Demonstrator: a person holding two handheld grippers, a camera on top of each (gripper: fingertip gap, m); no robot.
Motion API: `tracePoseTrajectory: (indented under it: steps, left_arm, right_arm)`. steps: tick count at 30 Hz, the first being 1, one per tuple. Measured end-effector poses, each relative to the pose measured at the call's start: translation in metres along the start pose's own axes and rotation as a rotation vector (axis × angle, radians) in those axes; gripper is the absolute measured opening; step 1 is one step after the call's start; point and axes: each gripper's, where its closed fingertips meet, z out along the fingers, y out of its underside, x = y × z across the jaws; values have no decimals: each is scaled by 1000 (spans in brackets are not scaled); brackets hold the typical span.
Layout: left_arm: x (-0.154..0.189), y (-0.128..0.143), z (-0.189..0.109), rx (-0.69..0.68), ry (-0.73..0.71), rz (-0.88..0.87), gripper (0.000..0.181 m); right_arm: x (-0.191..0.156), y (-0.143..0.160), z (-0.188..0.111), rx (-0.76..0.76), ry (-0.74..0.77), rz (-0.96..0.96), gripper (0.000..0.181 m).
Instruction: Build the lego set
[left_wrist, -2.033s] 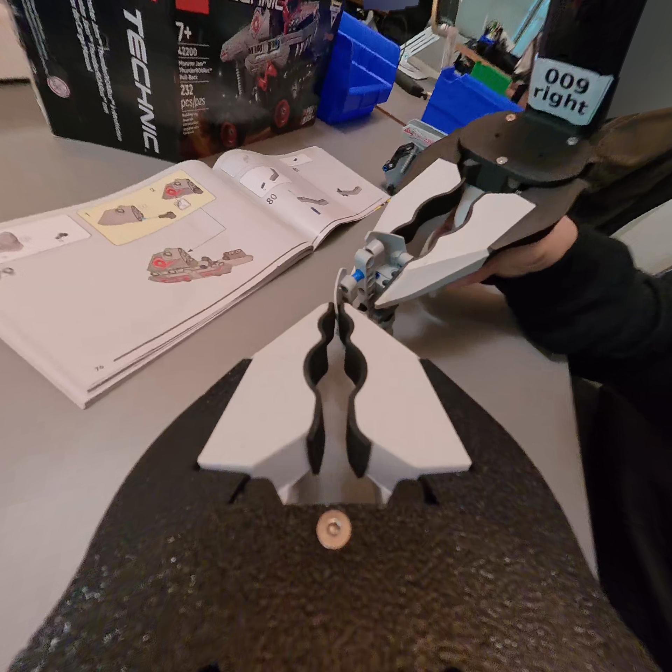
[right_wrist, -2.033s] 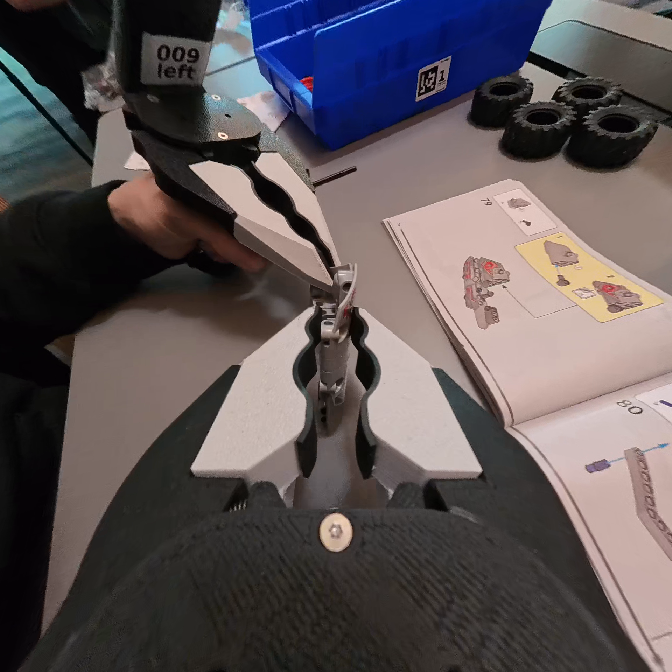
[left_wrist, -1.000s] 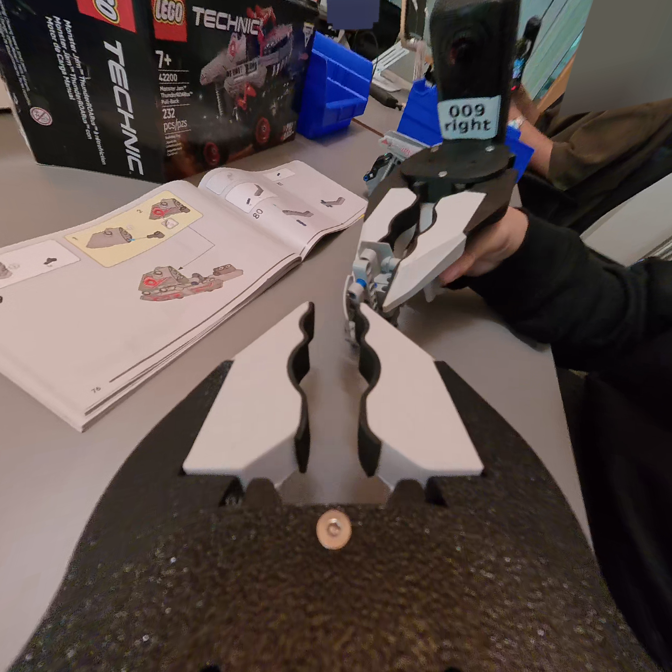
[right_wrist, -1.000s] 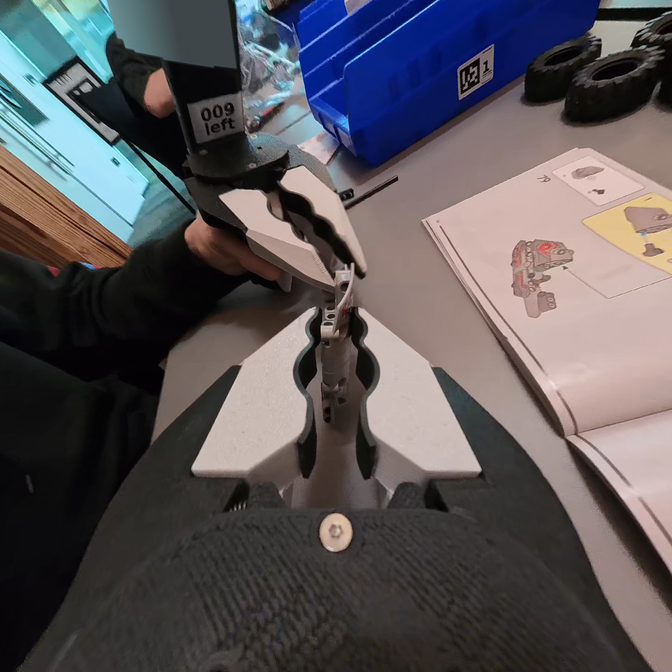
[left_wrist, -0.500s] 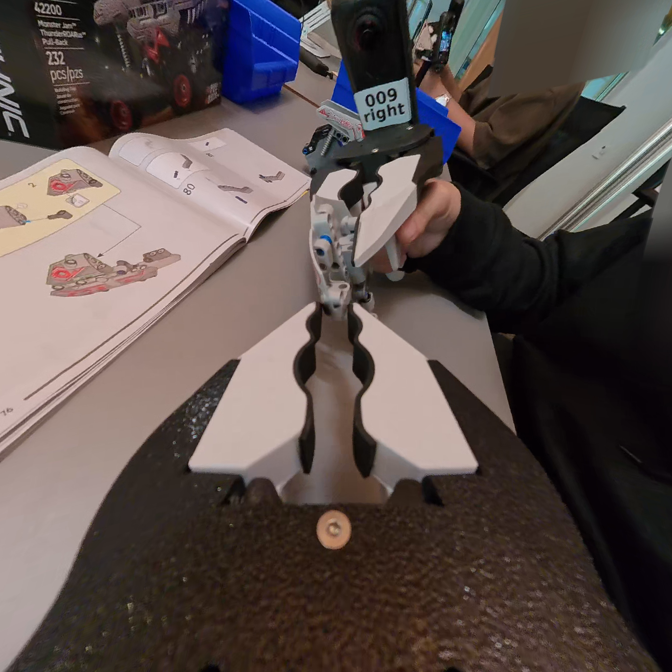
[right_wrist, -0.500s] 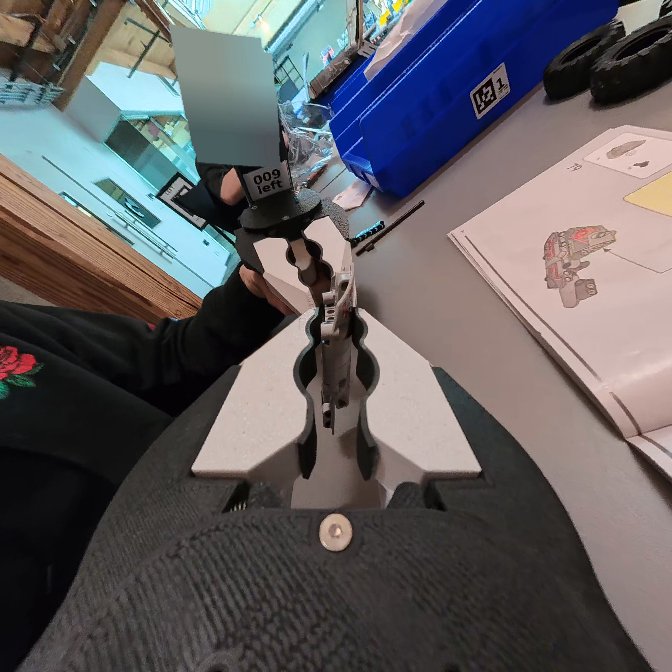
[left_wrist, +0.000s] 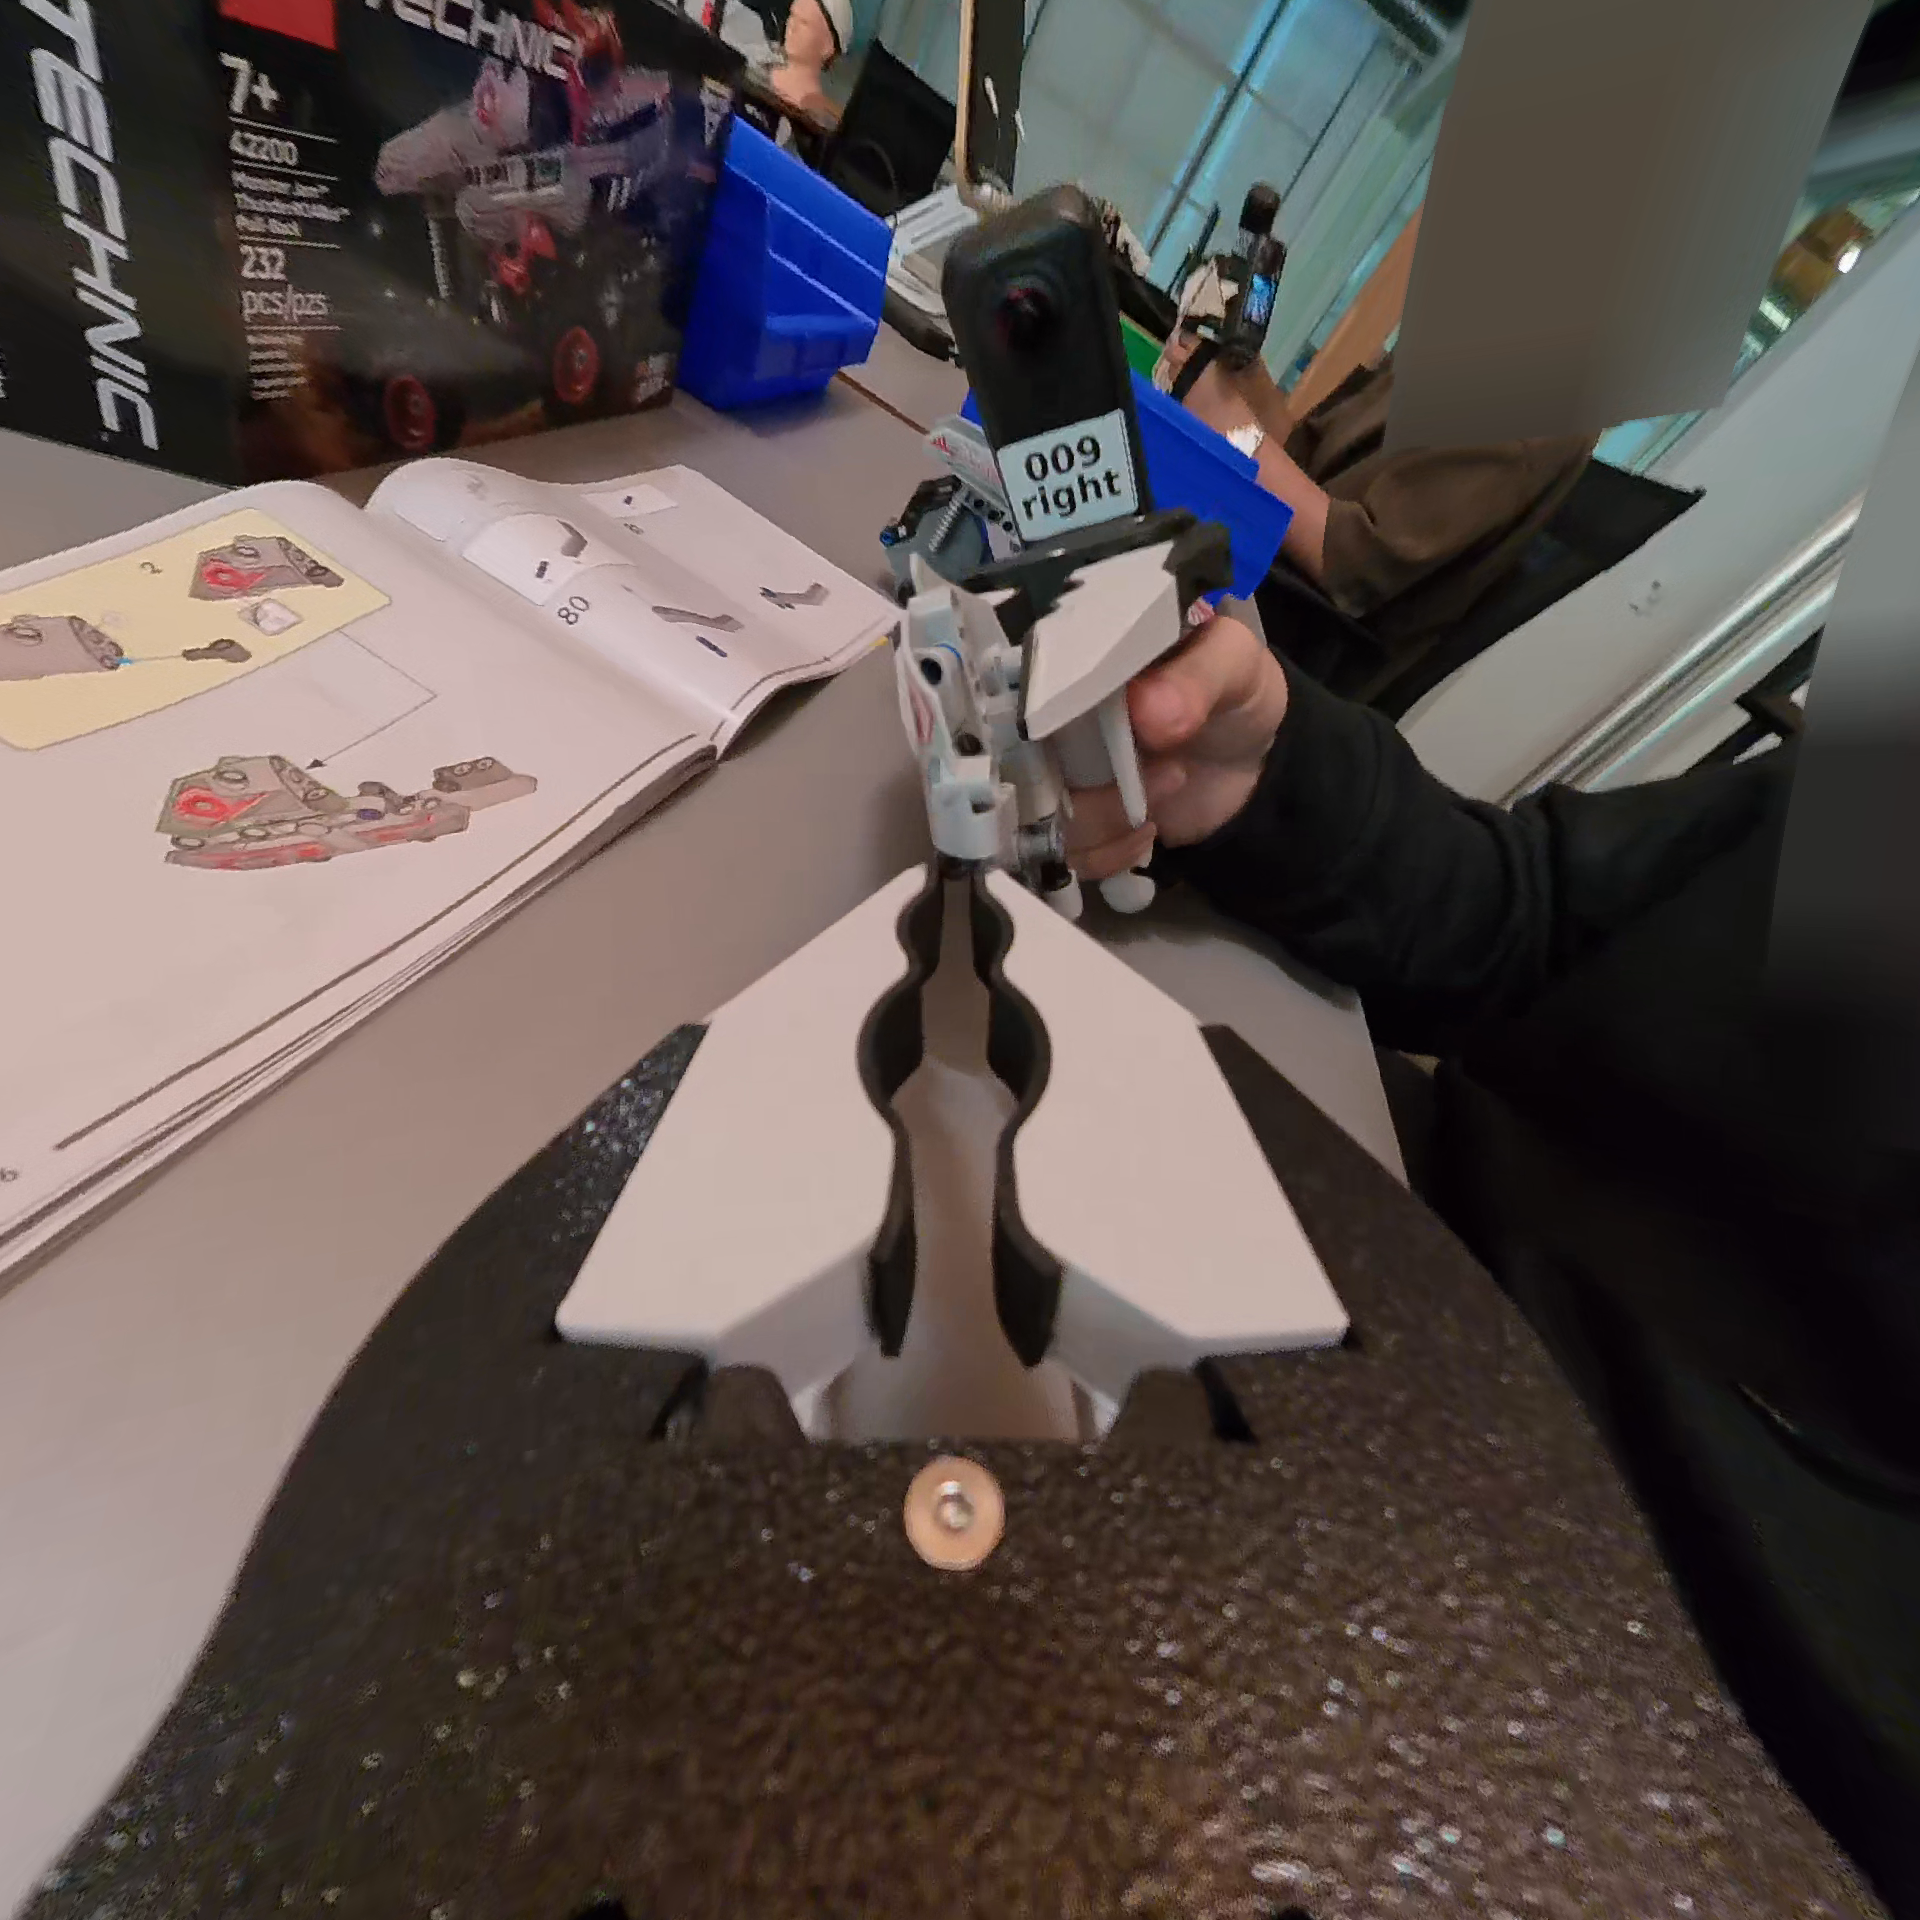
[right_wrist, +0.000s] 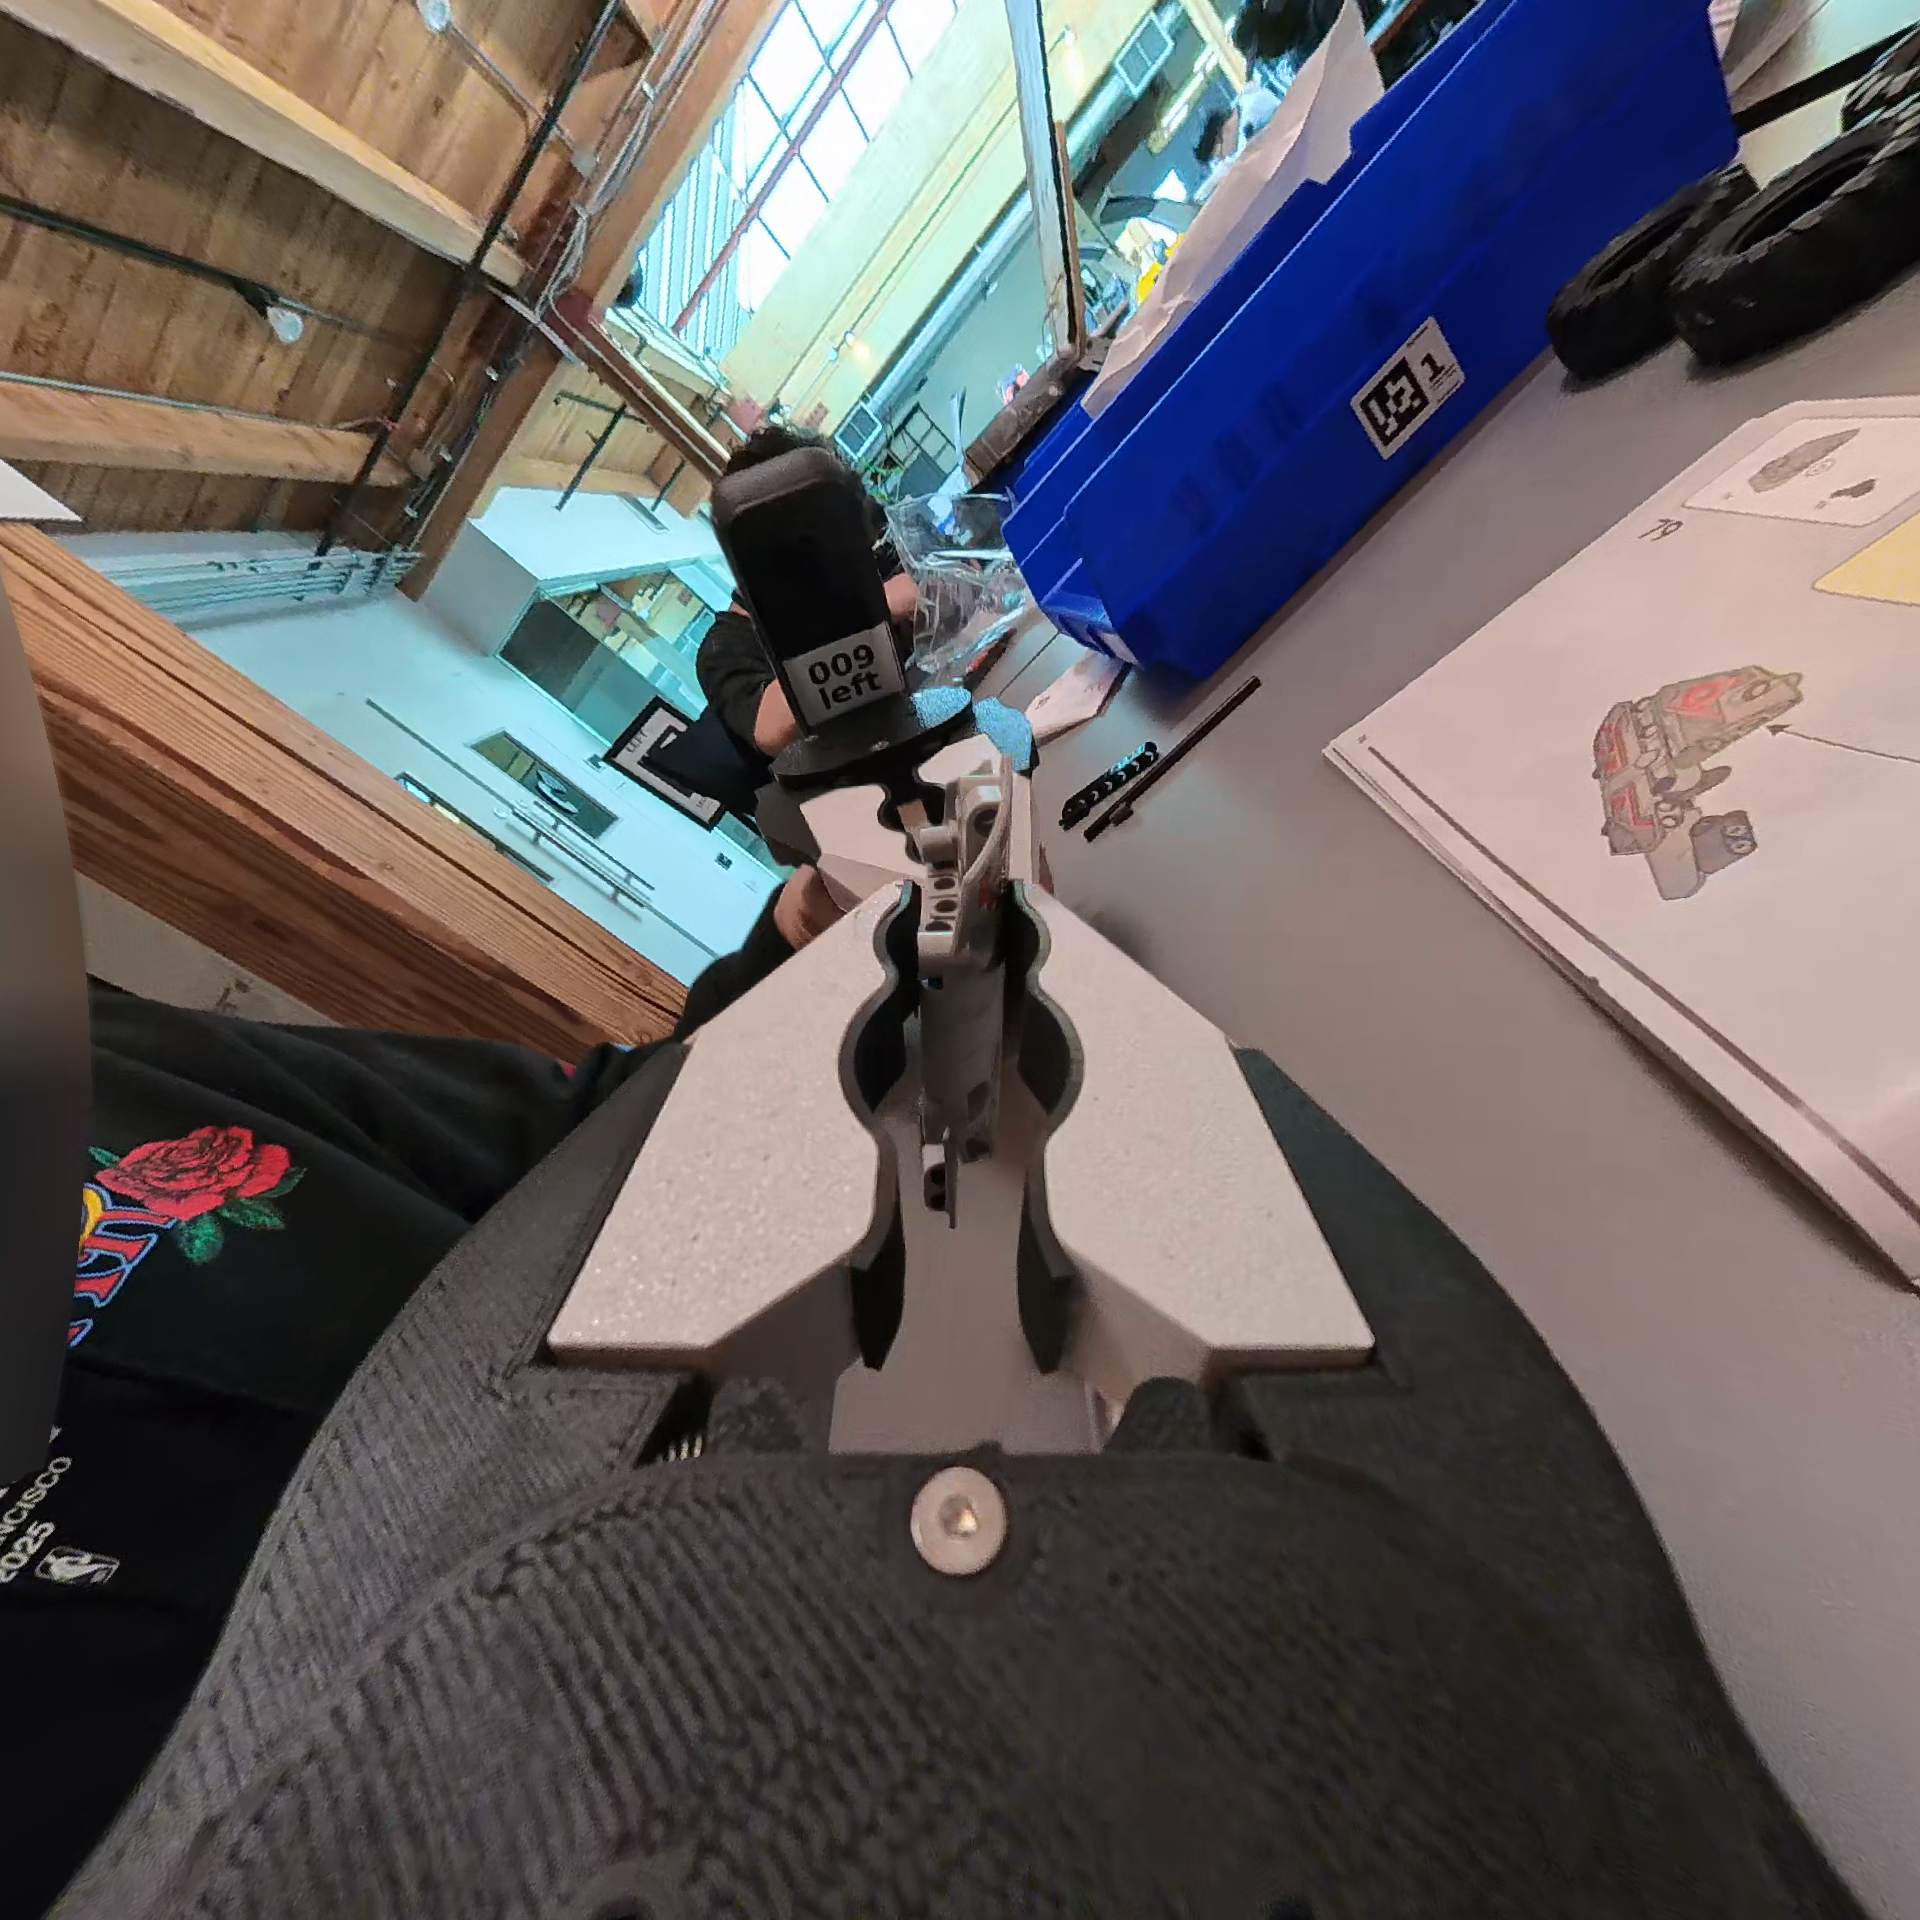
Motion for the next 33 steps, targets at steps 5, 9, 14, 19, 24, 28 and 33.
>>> tracePoseTrajectory:
  steps: [5, 9, 14, 19, 24, 28, 33]
  left_arm:
    - [4, -5, 2, 47, 34, -51, 0]
    - [9, -7, 2, 74, 97, -102, 0]
    - [9, -7, -5, 47, 84, -30, 3]
    - [4, -4, -3, 24, 32, 9, 15]
    - [12, -3, 2, 25, 86, -32, 11]
    - [9, -5, 1, 53, 86, -83, 10]
    - [6, -9, -2, 90, 89, -115, 5]
  right_arm:
    - [2, -3, -3, 17, 9, -27, 14]
    - [0, 1, -2, -12, 6, -45, 14]
    - [-3, 1, -2, -10, -27, -8, 14]
    - [-5, 2, -2, -11, -57, 25, 13]
    - [-7, 7, 1, -37, -58, 9, 13]
    - [-5, 7, 2, -38, -37, -10, 13]
    - [-3, 8, 0, -49, -21, -47, 15]
